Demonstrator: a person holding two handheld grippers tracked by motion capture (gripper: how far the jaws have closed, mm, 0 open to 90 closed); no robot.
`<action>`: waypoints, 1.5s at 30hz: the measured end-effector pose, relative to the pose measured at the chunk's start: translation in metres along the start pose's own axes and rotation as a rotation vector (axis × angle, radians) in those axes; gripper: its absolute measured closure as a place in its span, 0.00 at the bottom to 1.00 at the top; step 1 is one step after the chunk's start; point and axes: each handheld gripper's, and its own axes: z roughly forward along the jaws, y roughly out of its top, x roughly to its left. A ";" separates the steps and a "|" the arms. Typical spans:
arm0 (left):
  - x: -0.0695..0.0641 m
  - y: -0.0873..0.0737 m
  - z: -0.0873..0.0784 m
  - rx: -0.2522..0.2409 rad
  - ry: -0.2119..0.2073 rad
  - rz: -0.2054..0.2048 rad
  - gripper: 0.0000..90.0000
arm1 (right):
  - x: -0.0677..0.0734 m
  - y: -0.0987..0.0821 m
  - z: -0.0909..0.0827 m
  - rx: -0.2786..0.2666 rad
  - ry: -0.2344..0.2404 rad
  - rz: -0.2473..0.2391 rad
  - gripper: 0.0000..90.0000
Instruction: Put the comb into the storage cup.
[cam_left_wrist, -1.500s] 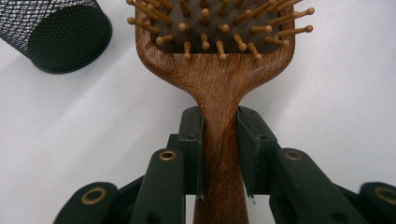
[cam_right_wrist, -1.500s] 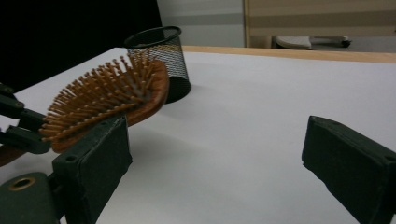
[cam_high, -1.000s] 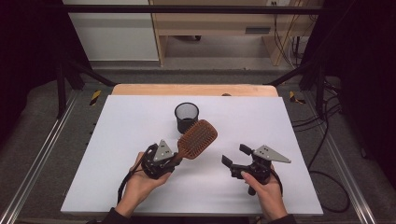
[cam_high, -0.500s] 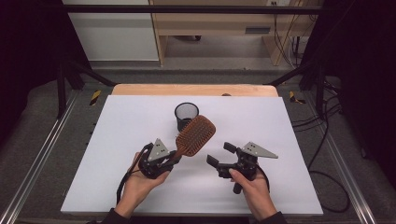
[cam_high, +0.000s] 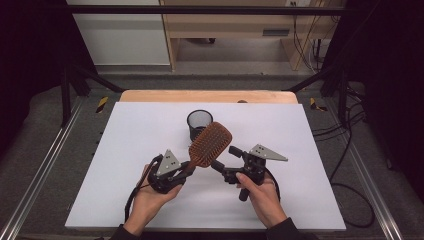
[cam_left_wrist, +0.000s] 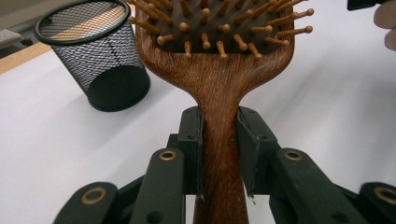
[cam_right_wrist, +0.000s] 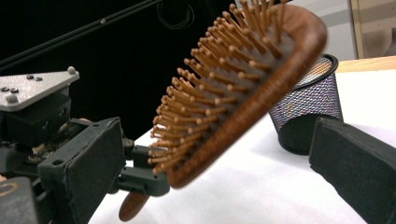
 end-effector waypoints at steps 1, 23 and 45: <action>-0.002 0.000 0.000 -0.001 0.002 0.005 0.81 | 0.000 0.000 0.000 -0.001 0.002 0.002 0.04; -0.014 0.003 0.000 -0.028 -0.016 0.039 0.81 | 0.008 0.008 0.010 -0.017 0.011 0.000 0.06; -0.014 0.004 -0.003 -0.046 -0.001 0.042 0.81 | -0.004 0.032 0.007 -0.012 -0.023 0.035 0.22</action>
